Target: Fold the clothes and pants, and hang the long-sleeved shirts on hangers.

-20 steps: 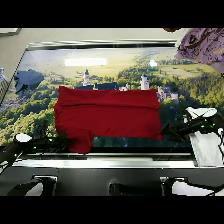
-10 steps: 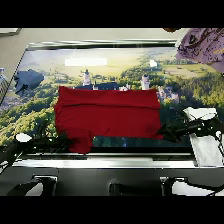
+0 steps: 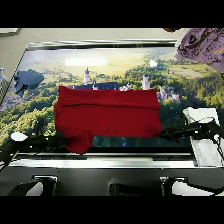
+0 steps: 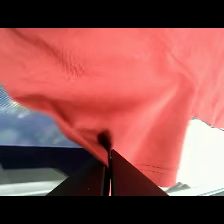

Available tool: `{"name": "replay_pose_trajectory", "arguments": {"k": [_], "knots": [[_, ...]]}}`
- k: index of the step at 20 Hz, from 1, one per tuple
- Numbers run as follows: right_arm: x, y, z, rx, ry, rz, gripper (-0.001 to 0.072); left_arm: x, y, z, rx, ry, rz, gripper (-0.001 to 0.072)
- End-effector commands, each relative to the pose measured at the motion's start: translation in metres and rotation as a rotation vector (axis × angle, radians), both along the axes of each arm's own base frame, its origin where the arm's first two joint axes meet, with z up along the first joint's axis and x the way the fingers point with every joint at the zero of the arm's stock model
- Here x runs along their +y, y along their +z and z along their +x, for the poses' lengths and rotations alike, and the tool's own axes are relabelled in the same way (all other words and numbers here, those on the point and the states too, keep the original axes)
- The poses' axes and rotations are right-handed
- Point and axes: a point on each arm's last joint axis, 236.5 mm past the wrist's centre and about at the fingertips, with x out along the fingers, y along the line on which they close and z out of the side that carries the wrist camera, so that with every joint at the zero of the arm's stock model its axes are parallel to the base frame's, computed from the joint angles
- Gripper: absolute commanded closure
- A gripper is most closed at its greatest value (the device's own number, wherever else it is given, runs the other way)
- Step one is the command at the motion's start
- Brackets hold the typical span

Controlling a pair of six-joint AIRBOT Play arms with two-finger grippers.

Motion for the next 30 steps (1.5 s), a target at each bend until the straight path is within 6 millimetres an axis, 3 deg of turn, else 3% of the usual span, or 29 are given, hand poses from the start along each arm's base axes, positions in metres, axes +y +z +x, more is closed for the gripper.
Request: {"name": "replay_pose_trajectory", "arguments": {"k": [1,4,6,8,11,14,19,22,26,30], "knots": [[0.005,0.028,-0.007,0.001,-0.008,0.005,0.0682,0.035,0.024,-0.013,0.024,-0.051,0.106,0.0693],[0.004,0.057,-0.027,0.033,-0.004,-0.034,0.0682,0.061,0.063,-0.031,0.019,-0.097,0.216,0.0693],[-0.001,0.074,-0.037,0.023,-0.012,-0.090,0.0683,0.063,0.085,-0.041,0.000,-0.127,0.251,0.0692],[-0.007,0.086,-0.042,-0.002,-0.036,-0.149,0.0683,0.063,0.098,-0.037,-0.037,-0.103,0.267,0.0693],[-0.006,0.094,-0.035,-0.066,-0.027,-0.156,0.0683,0.063,0.100,-0.014,-0.098,-0.086,0.274,0.0693],[-0.007,0.102,-0.015,-0.190,0.007,-0.164,0.0683,0.059,0.091,0.012,-0.121,-0.124,0.263,0.0693],[-0.018,0.121,0.037,-0.385,-0.010,-0.190,0.0683,0.055,0.078,0.069,-0.127,-0.209,0.267,0.0693],[-0.026,0.115,0.057,-0.392,-0.011,-0.182,0.0682,0.061,0.072,0.103,-0.125,-0.224,0.268,0.0693],[-0.004,0.097,0.090,-0.400,0.089,-0.210,0.0682,0.067,0.061,0.136,-0.116,-0.241,0.265,0.0693],[0.000,0.079,0.125,-0.357,0.118,-0.288,0.0682,0.072,0.055,0.163,-0.129,-0.263,0.271,0.0693]]}}
